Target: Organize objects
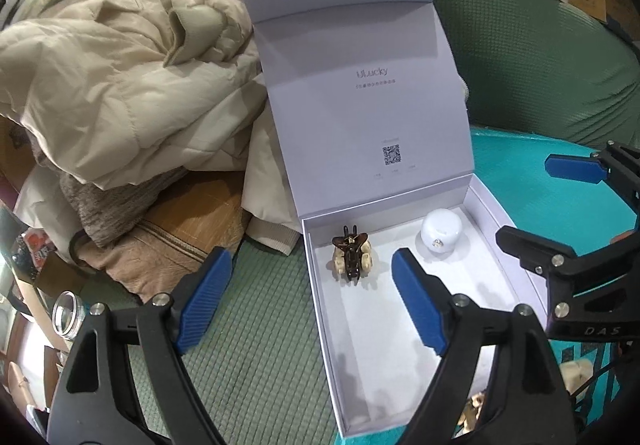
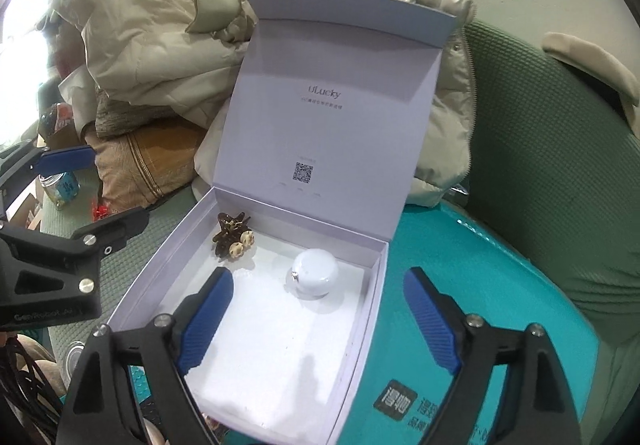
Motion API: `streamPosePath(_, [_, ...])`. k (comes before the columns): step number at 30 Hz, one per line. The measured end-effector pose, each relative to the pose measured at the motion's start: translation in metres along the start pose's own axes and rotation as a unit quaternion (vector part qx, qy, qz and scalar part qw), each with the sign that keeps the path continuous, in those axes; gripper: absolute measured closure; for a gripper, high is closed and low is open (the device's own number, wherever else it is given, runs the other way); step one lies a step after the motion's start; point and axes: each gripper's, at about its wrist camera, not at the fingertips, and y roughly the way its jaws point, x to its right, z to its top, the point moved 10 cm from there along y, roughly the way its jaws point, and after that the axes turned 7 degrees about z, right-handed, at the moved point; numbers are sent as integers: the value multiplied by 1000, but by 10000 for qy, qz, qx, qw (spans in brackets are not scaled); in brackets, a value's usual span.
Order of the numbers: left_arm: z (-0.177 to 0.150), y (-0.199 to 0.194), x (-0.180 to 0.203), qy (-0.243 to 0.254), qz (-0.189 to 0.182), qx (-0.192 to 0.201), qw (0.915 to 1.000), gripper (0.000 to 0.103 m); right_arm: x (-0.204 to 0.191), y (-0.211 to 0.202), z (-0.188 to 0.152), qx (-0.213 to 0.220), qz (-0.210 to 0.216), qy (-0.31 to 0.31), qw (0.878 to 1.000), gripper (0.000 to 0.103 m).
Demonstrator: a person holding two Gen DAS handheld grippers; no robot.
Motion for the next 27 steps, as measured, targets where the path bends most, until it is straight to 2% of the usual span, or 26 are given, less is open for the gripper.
streamPosePath(3, [1, -13, 2, 26, -12, 74, 10000, 15, -1, -8, -3, -29, 0, 99, 9999, 15])
streamPosePath(11, [-9, -38, 1, 52, -111, 142, 9998, 14, -7, -28, -16, -111, -41, 186, 9998, 15])
streamPosePath(21, [-31, -60, 1, -116, -347, 45, 9993, 14, -23, -56, -31, -28, 42, 183, 9998, 15])
streamPosePath(24, [-37, -66, -2, -113, -313, 68, 9994, 14, -26, -58, -37, -16, 85, 146, 9999, 15])
streamPosePath(27, [-46, -68, -2, -198, -451, -50, 9988, 14, -26, -54, -46, -85, 127, 231, 9996, 15])
